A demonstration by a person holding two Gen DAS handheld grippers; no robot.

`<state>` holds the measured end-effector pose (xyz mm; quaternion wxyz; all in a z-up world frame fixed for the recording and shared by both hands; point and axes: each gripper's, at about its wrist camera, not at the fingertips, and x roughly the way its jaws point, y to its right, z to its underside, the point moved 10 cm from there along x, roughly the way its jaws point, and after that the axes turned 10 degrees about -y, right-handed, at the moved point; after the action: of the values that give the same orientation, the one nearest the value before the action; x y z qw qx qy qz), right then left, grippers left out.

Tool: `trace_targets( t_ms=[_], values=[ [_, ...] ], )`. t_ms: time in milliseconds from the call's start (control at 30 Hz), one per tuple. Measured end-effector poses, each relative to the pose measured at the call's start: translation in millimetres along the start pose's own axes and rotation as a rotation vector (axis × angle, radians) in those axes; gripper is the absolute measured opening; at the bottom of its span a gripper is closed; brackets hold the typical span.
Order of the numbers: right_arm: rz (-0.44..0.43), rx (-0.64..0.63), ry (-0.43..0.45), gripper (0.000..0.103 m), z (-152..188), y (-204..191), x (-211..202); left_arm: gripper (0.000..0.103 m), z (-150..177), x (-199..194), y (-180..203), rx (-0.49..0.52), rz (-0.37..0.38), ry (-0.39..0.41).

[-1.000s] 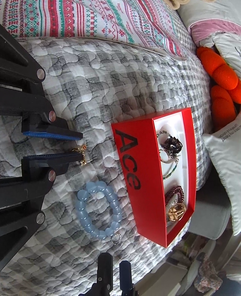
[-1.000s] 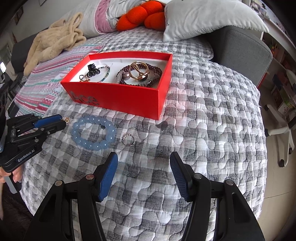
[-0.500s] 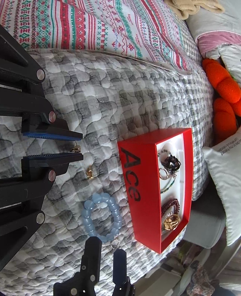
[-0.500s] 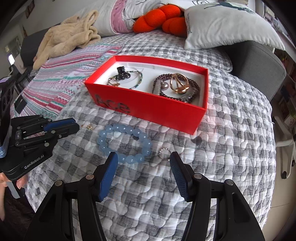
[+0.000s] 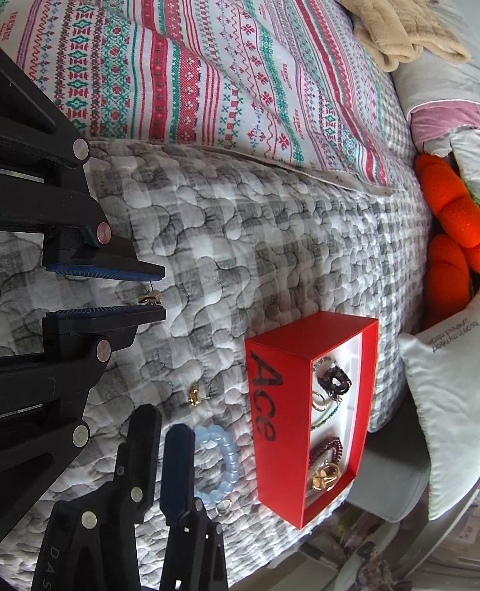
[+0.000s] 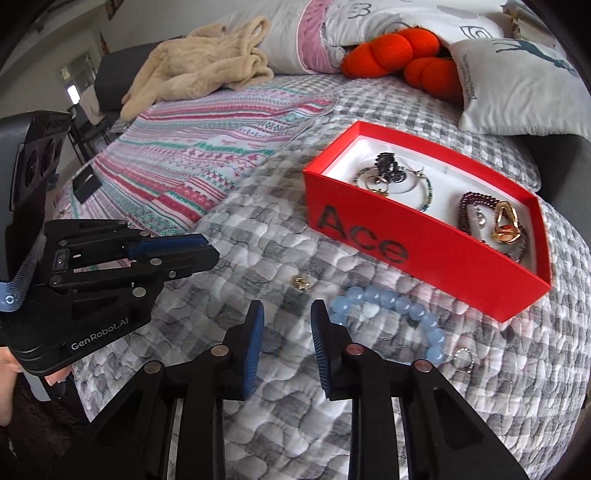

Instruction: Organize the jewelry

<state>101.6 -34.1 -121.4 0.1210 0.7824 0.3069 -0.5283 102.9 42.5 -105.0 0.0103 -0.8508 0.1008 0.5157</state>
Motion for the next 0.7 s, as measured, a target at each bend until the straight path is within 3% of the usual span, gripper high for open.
trace_targets(
  t_ms=[333,700],
  values=[
    [0.034,0.082,-0.001,0.02,-8.4,8.0,19.6,0.008,-0.2,-3.4,-3.8,-0.014,0.02,0.002],
    [0.065,0.082,0.041,0.02,-16.1,14.5,21.5,0.008,0.0,-1.7,-3.8,-0.018,0.014,-0.002]
  ],
)
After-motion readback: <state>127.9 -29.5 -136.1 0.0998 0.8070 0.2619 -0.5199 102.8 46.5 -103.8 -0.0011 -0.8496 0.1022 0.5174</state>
